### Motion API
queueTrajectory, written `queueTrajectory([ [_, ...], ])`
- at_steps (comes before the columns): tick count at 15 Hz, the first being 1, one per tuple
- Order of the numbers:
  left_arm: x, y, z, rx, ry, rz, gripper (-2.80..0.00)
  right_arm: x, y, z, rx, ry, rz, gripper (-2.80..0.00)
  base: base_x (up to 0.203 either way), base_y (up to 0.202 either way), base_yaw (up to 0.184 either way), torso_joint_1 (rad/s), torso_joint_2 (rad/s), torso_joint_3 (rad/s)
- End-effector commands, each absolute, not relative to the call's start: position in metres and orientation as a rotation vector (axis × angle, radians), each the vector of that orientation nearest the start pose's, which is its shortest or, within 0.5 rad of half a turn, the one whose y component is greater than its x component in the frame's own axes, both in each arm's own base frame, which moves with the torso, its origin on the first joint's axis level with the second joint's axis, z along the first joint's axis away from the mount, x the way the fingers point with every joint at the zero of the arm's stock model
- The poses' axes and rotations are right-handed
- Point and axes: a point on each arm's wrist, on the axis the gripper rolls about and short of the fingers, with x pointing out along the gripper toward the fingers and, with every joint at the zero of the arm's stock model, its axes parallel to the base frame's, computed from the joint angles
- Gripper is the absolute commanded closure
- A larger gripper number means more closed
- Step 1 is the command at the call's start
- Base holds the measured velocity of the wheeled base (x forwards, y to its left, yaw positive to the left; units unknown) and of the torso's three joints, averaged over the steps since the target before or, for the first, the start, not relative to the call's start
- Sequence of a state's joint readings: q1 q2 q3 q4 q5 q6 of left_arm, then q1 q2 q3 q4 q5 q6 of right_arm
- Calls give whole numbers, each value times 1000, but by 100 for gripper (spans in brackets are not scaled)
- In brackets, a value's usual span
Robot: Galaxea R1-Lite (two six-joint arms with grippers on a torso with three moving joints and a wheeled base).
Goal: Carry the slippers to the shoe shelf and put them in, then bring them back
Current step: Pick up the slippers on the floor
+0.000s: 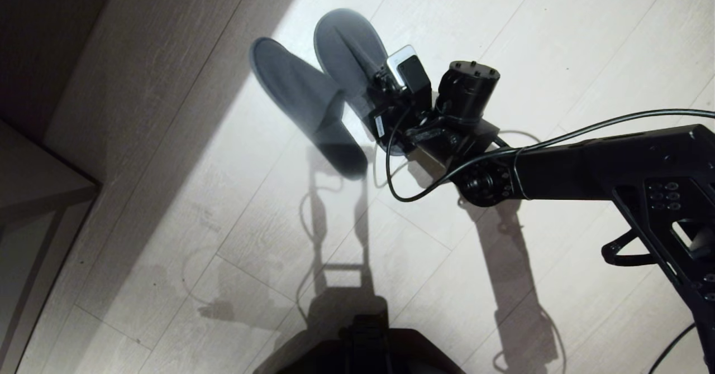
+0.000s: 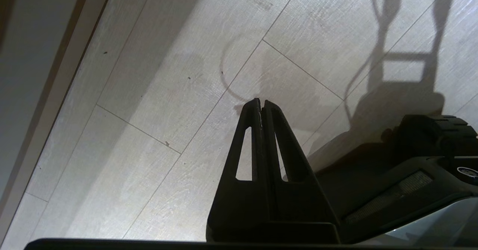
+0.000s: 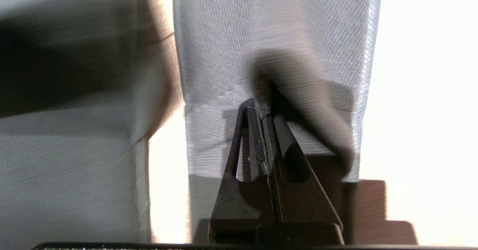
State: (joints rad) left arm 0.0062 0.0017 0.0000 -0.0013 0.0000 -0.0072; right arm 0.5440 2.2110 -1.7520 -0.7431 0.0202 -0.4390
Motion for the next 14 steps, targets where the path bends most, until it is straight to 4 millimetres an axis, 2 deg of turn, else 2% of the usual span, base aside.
queueTrajectory([
  [1, -23, 0, 76, -8, 0, 6, 0, 389, 236, 278, -341, -439, 483, 0, 0, 0, 0, 0, 0, 0],
  [5, -23, 0, 76, -8, 0, 6, 0, 387, 235, 275, -345, -426, 497, 0, 0, 0, 0, 0, 0, 0],
  [14, -23, 0, 76, -6, 0, 6, 0, 384, 251, 270, -234, -406, 585, 0, 0, 0, 0, 0, 0, 0],
])
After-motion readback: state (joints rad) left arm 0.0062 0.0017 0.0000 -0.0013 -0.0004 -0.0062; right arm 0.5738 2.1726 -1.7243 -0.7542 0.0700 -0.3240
